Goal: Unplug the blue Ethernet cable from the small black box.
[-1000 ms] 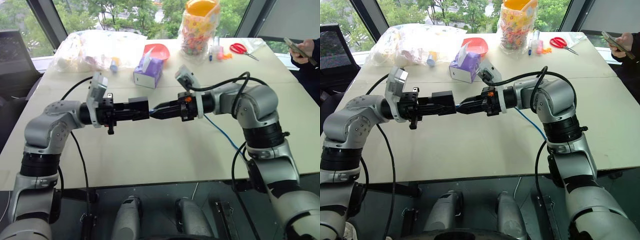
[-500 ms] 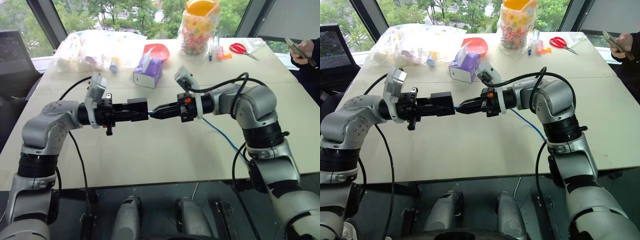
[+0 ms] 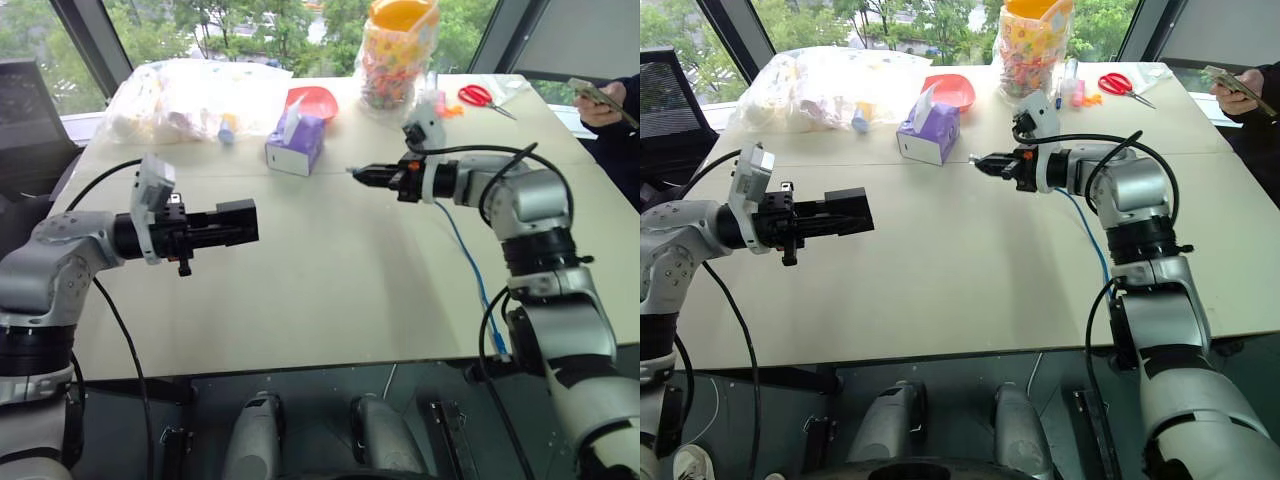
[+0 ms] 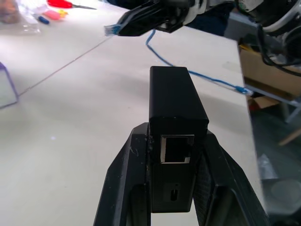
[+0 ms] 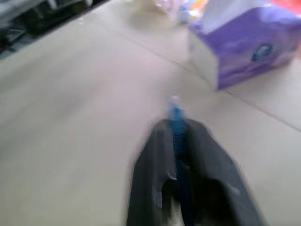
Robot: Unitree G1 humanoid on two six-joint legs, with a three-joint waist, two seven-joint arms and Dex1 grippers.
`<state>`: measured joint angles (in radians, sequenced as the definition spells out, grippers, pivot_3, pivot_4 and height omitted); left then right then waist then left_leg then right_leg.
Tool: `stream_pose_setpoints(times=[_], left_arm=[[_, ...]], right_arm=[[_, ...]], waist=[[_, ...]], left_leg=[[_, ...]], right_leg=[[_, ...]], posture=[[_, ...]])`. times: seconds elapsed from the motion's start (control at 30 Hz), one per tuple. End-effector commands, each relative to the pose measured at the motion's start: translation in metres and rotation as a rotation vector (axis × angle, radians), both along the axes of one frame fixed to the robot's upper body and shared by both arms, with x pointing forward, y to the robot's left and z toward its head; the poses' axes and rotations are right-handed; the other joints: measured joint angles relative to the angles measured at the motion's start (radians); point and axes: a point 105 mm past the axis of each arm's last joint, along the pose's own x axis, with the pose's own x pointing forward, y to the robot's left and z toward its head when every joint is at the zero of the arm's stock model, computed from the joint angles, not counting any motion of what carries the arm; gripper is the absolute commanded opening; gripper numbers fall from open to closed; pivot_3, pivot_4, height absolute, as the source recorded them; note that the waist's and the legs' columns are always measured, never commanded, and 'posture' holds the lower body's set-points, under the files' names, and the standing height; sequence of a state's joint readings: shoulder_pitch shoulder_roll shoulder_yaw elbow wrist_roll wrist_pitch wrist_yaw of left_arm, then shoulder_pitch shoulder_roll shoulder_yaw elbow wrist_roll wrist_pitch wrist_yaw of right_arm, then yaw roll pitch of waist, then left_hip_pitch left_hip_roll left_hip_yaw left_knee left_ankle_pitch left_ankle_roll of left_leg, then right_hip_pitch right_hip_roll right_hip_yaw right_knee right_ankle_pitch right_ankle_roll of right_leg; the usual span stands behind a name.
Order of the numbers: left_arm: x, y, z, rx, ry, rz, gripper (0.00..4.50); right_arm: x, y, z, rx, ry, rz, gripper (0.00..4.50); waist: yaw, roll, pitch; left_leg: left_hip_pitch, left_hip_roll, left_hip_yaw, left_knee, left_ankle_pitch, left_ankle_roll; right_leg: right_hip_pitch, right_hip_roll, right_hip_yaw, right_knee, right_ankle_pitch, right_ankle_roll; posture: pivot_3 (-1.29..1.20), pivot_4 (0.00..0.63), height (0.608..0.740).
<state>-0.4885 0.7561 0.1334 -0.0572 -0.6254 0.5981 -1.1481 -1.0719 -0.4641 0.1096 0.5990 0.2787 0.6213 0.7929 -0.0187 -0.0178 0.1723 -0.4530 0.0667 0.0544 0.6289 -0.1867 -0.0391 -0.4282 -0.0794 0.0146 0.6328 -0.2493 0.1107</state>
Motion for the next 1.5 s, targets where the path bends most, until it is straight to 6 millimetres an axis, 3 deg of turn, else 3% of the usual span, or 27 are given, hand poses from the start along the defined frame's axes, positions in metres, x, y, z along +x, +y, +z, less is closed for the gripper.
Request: stream_pose_setpoints(times=[0.03,0.1,0.2,0.4,0.43,0.57,0.67,0.83,0.9,1.13,1.17,1.3,1.5], left_arm=[[0.017,-0.011,-0.001,0.016,-0.097,0.074,0.53],[0.031,-0.019,-0.013,0.046,-0.140,0.126,0.53],[0.050,-0.032,-0.033,0.072,-0.177,0.191,0.53],[0.067,-0.053,-0.050,0.058,-0.193,0.215,0.53],[0.070,-0.059,-0.052,0.061,-0.196,0.210,0.53],[0.084,-0.081,-0.060,0.064,-0.204,0.204,0.53],[0.093,-0.094,-0.064,0.047,-0.196,0.202,0.53],[0.104,-0.100,-0.085,0.052,-0.129,0.227,0.53],[0.105,-0.098,-0.098,0.089,-0.110,0.230,1.58],[0.097,-0.082,-0.108,0.102,-0.068,0.183,4.25],[0.095,-0.078,-0.107,0.093,-0.065,0.170,4.48],[0.085,-0.060,-0.097,0.081,-0.075,0.142,4.48],[0.056,-0.030,-0.065,0.045,-0.087,0.129,4.48]], right_arm=[[0.031,-0.007,0.010,-0.081,-0.123,-0.181,0.03],[0.040,-0.010,0.000,-0.131,-0.120,-0.255,0.03],[0.048,-0.012,-0.009,-0.154,-0.117,-0.340,1.11],[0.052,-0.024,-0.009,-0.130,-0.121,-0.415,4.23],[0.051,-0.029,-0.005,-0.110,-0.130,-0.422,4.38],[0.037,-0.043,0.008,0.035,-0.112,-0.404,4.38],[0.007,-0.042,0.009,0.111,-0.100,-0.343,4.38],[-0.043,-0.036,-0.006,0.108,-0.065,-0.311,4.38],[-0.062,-0.029,-0.010,0.105,-0.052,-0.281,4.50],[-0.096,-0.015,-0.016,0.063,0.006,-0.164,4.50],[-0.099,-0.014,-0.018,0.036,0.012,-0.144,4.50],[-0.110,-0.010,-0.022,-0.028,0.032,-0.059,4.50],[-0.121,-0.009,-0.020,-0.083,0.039,0.045,4.50]], waist=[[0.000,0.000,0.000],[0.001,0.000,0.000],[0.005,0.000,0.000],[0.004,0.000,0.000],[0.006,0.001,0.000],[0.010,0.001,0.000],[0.011,0.000,0.000],[0.003,0.001,0.000],[0.003,0.001,0.000],[0.007,0.001,0.000],[0.007,0.001,0.000],[0.002,0.001,0.000],[0.005,0.001,0.000]], left_leg=[[0.000,0.000,0.000,0.000,0.000,0.000],[-0.001,0.000,0.000,0.000,0.000,0.000],[-0.002,0.000,0.000,-0.001,0.000,0.000],[-0.005,0.000,0.000,-0.001,0.000,0.000],[-0.005,0.000,0.000,-0.001,0.000,0.000],[-0.006,-0.001,-0.001,0.001,0.000,0.001],[-0.006,-0.001,-0.001,0.001,0.000,0.001],[-0.006,-0.001,-0.003,0.000,-0.001,0.002],[-0.006,-0.001,-0.003,0.001,-0.001,0.002],[-0.006,-0.001,-0.004,0.003,-0.001,0.002],[-0.006,-0.001,-0.004,0.003,-0.001,0.002],[-0.006,0.000,-0.004,0.002,-0.001,0.002],[-0.006,0.000,-0.004,0.002,-0.001,0.002]], right_leg=[[0.000,0.000,0.000,0.000,0.000,0.000],[0.000,0.000,0.000,0.000,0.002,0.003],[0.000,0.000,0.000,0.000,0.002,0.004],[-0.003,0.000,0.000,0.000,0.003,0.005],[-0.003,0.000,0.000,0.000,0.003,0.005],[-0.003,0.000,-0.001,0.000,0.003,0.005],[-0.002,0.000,-0.001,-0.001,0.003,0.006],[-0.003,0.000,-0.002,0.000,0.003,0.007],[-0.003,0.000,-0.002,0.001,0.003,0.007],[-0.002,0.001,-0.001,0.001,0.003,0.006],[-0.002,0.001,-0.001,0.001,0.003,0.006],[-0.002,0.000,-0.001,0.001,0.003,0.006],[-0.002,0.000,-0.001,0.001,0.003,0.006]], posture=[[0.00,0.150,0.735],[0.00,0.150,0.735],[0.00,0.150,0.735],[0.00,0.150,0.735],[0.00,0.150,0.735],[0.00,0.150,0.735],[0.00,0.150,0.735],[0.00,0.150,0.735],[0.00,0.150,0.735],[0.00,0.150,0.735],[0.00,0.150,0.735],[0.00,0.150,0.735],[0.00,0.150,0.735]])
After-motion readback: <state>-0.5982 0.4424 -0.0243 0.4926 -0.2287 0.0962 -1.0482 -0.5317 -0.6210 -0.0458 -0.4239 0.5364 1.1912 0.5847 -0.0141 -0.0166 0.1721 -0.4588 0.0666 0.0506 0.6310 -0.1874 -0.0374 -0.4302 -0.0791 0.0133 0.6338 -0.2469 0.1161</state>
